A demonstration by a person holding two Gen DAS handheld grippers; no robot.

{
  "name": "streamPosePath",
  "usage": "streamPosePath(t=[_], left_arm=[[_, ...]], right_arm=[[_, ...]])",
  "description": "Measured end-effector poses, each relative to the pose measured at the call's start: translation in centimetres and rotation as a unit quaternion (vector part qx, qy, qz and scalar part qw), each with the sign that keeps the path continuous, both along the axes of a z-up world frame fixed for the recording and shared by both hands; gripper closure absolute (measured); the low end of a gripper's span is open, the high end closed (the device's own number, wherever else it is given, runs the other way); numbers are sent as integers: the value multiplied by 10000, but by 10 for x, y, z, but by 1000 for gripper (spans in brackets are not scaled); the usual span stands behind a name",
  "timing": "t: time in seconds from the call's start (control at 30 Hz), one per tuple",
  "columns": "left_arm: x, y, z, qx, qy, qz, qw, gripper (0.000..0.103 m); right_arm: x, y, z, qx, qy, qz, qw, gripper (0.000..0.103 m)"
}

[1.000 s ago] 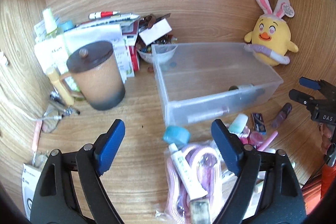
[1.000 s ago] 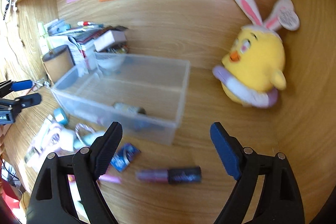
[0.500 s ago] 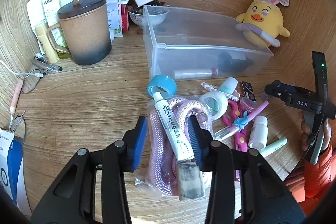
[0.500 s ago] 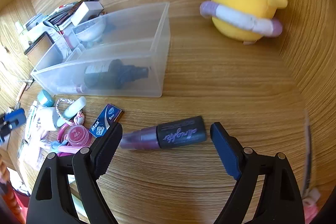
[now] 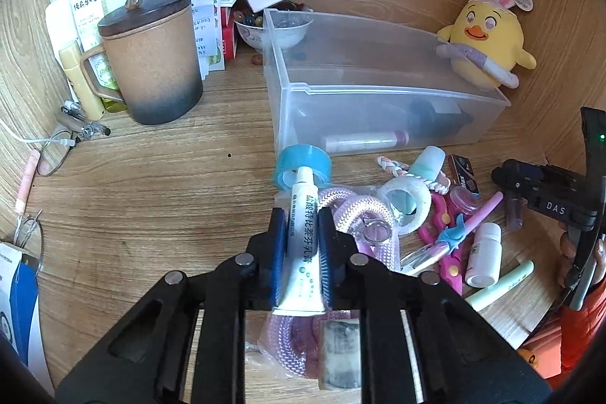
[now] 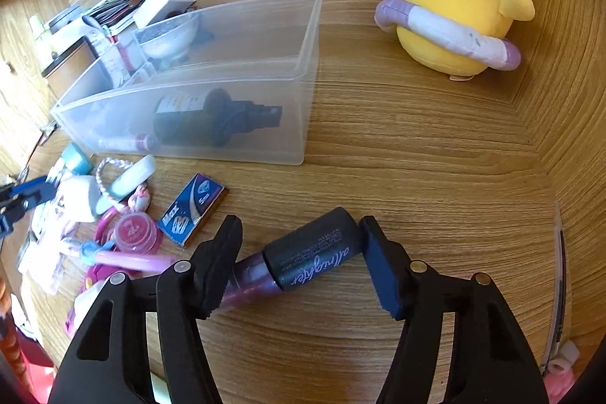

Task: Organize objects
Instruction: 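Grasp the purple-capped cosmetic tube with the right gripper while the left grasps the toothpaste tube, then lower both held tubes into the clear box and release them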

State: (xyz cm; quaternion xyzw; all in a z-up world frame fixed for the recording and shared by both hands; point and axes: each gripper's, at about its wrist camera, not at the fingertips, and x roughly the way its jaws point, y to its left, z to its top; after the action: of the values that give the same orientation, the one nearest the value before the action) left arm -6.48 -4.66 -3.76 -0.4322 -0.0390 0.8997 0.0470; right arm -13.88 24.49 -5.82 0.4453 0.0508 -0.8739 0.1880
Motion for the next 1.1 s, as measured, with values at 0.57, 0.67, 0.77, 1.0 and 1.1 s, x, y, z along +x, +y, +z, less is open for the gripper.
streamPosePath(t=[0.57, 0.67, 0.77, 1.0, 1.1], left_arm=[[3, -6, 31, 114, 542, 108, 9984, 87], [1, -6, 38, 135, 645, 98, 9978, 87], [-2, -5, 45, 140, 750, 88, 9970, 87], [-16, -2, 61, 214, 938, 62, 9953, 87], [-23, -2, 69, 224, 1014, 74, 9946, 87]], right_arm=[[16, 16, 16, -28, 149, 27, 9999, 75], [22, 22, 17, -63, 153, -22, 9999, 64], [30, 27, 11, -85, 35, 37, 10000, 64], [42, 22, 5, 117, 174, 145, 9997, 80], [39, 23, 16, 23, 354, 142, 9993, 80]])
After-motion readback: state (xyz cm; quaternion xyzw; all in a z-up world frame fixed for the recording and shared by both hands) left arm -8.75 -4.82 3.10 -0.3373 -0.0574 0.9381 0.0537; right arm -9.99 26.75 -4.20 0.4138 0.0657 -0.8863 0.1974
